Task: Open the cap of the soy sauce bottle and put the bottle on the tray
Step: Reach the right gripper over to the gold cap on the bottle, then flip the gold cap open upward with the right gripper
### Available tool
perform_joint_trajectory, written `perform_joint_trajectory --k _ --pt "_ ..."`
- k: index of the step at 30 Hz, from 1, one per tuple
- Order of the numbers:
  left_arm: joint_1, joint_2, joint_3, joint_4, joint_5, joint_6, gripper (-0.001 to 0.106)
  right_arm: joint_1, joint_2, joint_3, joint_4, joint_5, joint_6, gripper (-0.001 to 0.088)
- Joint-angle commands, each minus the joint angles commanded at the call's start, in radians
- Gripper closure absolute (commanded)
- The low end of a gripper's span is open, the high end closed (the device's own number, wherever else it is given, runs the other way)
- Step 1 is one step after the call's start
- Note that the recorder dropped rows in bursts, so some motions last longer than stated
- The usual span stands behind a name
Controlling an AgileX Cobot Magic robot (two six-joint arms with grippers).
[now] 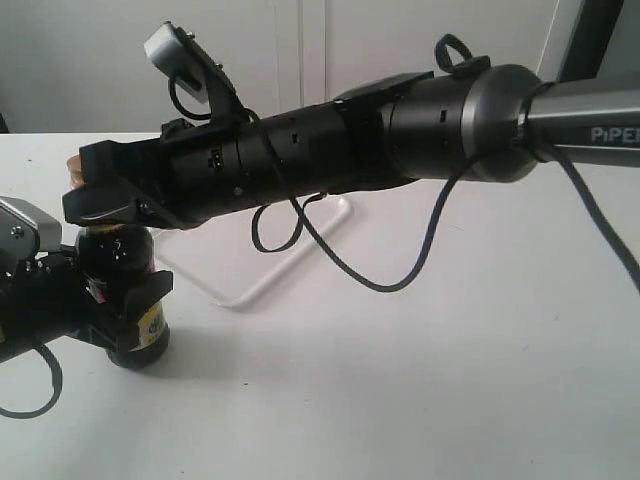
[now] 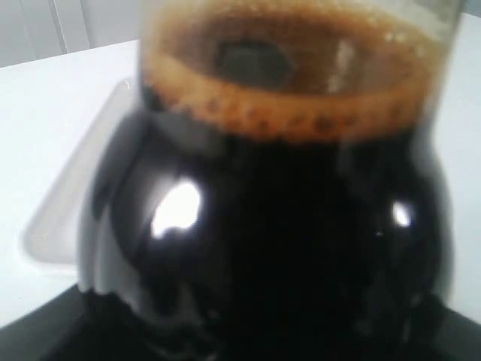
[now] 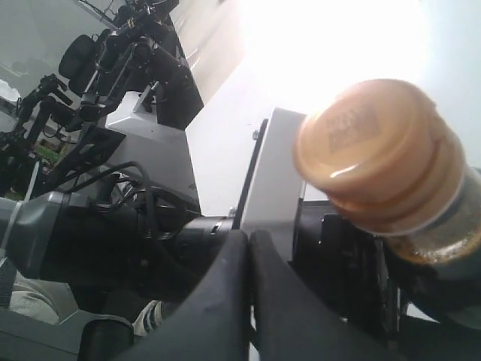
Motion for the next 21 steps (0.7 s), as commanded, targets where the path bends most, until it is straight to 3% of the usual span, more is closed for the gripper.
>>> perform_joint_trajectory --k 21 --pt "0.000 0.000 0.000 0.002 0.000 0.000 0.105 0.004 0.027 -0.013 0.040 -0.121 0.000 0.0868"
